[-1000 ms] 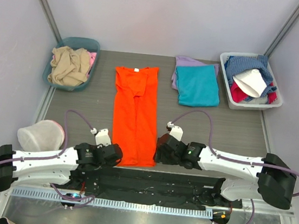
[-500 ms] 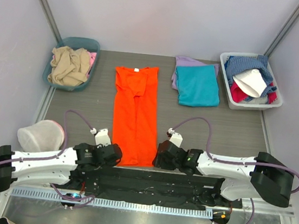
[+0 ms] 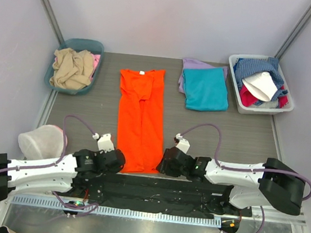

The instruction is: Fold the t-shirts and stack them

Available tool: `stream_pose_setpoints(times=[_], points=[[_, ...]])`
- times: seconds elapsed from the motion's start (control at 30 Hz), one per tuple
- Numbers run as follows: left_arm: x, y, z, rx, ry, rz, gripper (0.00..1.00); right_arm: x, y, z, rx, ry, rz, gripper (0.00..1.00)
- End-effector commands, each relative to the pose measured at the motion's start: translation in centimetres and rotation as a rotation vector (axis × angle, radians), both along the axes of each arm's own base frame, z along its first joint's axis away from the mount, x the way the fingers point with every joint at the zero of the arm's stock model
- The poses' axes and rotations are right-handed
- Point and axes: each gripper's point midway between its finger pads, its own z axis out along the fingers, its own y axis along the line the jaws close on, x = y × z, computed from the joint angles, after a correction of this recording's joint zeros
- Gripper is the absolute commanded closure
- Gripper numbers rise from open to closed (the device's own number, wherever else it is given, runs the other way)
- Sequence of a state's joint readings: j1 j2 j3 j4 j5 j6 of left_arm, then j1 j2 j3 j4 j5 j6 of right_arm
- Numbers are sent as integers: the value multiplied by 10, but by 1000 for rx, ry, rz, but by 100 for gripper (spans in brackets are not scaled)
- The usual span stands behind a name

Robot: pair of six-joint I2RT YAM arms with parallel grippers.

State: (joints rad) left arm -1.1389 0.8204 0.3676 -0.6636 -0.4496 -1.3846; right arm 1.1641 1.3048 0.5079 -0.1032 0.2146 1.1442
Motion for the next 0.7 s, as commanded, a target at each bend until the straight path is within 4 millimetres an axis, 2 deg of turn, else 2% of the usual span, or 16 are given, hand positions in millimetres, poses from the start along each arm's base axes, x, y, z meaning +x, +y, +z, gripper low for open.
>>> stream_pose_setpoints(times=[0.0, 0.23, 0.33, 0.67], points=[[5, 3, 4, -4, -33, 21, 100, 7, 7, 16, 61, -35, -34, 58], [5, 3, 4, -3, -33, 20, 100, 13, 4, 39, 86, -77, -56, 54], [5, 2, 5, -5, -35, 22, 100, 14, 4, 43, 81, -84, -59, 53], [5, 3, 5, -9, -35, 22, 100, 13, 6, 23, 59, -63, -55, 53]])
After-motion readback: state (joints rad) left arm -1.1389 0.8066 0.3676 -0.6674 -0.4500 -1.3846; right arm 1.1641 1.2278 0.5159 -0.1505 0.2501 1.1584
